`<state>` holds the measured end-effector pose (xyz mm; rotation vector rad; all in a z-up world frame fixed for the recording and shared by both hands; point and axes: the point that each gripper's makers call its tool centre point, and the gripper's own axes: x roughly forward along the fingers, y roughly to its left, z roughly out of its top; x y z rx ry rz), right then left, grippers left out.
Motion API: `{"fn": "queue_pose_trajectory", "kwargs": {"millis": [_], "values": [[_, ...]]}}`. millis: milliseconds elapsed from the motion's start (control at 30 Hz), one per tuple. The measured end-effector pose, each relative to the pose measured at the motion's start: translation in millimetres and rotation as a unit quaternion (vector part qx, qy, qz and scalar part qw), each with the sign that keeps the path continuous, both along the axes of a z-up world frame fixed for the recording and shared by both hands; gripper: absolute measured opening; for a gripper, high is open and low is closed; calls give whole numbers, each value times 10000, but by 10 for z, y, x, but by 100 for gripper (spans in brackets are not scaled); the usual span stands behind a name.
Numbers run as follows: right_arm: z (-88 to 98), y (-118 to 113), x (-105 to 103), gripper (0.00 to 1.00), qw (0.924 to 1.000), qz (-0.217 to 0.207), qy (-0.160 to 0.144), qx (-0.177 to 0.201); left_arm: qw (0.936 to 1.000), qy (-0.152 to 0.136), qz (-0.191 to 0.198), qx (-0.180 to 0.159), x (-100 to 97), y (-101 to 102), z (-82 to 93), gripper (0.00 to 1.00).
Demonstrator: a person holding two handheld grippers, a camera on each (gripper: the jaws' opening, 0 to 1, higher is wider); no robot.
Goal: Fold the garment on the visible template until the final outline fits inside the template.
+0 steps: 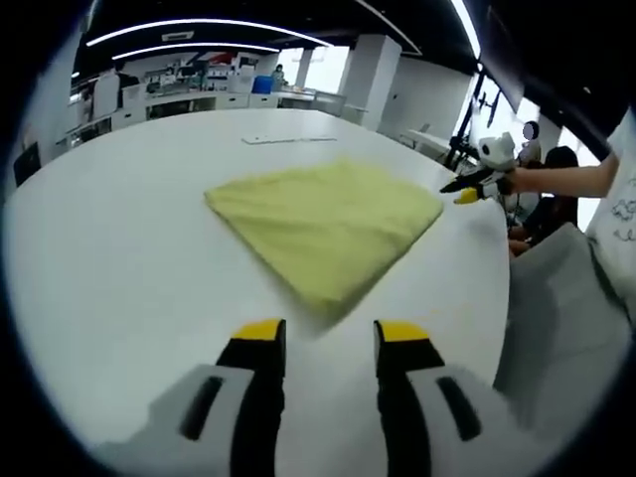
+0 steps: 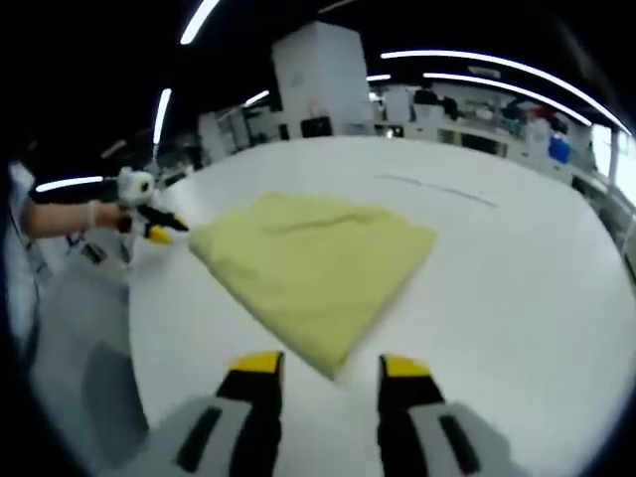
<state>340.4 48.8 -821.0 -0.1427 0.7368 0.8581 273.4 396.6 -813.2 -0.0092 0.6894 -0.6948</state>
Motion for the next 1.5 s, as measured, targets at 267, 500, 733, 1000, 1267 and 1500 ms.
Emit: {"fn": "queue_pose_trajectory", "kwargs": {"millis": [267, 500, 733, 1000, 1267, 1500], "values": [[-99, 57, -14, 16, 9999, 45, 126, -24, 9999, 129, 43, 30, 11, -14, -60, 16], [-111, 81, -29, 13, 9998, 40, 181, 10, 9998, 133, 151, 12, 69, -7, -105, 11], [-117, 80, -40, 11, 9998, 3, 201, 21, 9999, 103, 58, 0, 122, -60, -115, 6], [-114, 37, -28, 0, 9999, -49, 148, -28, 9999, 83, 47, 112, 137, -15, -123, 0], [-75, -7, -26, 0, 9997, -144, 210, 60, 9990, 8, -147, 423, 105, 34, -92, 0], [-100, -58, -91, 0, 9996, -111, 265, 7, 9968, 155, -372, 687, -13, -8, -181, 0]]}}
